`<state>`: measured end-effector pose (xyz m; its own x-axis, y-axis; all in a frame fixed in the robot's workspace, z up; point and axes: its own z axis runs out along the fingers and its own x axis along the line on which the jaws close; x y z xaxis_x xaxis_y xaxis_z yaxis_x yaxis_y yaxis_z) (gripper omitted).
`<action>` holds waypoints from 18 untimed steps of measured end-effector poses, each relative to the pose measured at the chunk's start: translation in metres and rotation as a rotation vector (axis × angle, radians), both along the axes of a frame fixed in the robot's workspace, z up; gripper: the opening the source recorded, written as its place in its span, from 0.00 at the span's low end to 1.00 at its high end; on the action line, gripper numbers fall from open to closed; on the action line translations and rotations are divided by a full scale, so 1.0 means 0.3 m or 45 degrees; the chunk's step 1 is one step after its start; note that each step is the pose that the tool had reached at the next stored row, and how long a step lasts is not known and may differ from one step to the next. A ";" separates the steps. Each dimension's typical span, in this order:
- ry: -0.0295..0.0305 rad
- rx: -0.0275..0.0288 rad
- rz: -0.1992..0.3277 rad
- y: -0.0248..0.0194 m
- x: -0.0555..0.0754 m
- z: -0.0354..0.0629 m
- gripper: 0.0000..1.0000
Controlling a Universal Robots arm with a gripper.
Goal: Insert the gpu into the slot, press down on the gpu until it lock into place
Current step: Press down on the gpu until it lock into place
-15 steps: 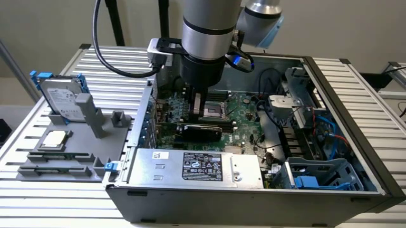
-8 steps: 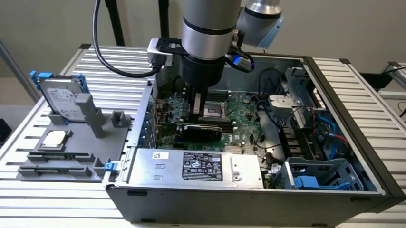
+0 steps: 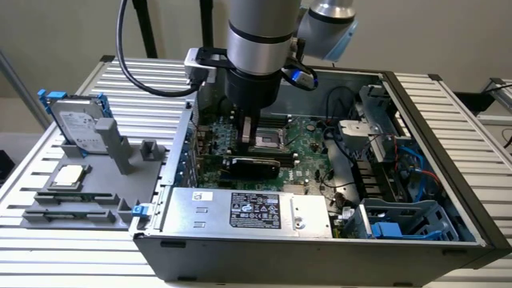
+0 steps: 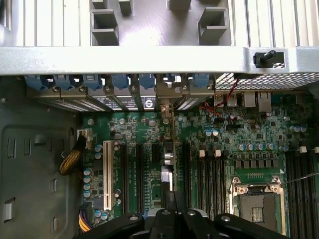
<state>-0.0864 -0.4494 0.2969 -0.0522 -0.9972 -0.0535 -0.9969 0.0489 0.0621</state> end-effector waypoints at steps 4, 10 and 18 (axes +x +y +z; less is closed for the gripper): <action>-0.0035 -0.0003 0.000 0.010 -0.014 -0.020 0.13; -0.0178 -0.0017 0.003 0.019 -0.017 -0.055 0.13; -0.0181 -0.0024 0.003 0.022 -0.018 -0.096 0.13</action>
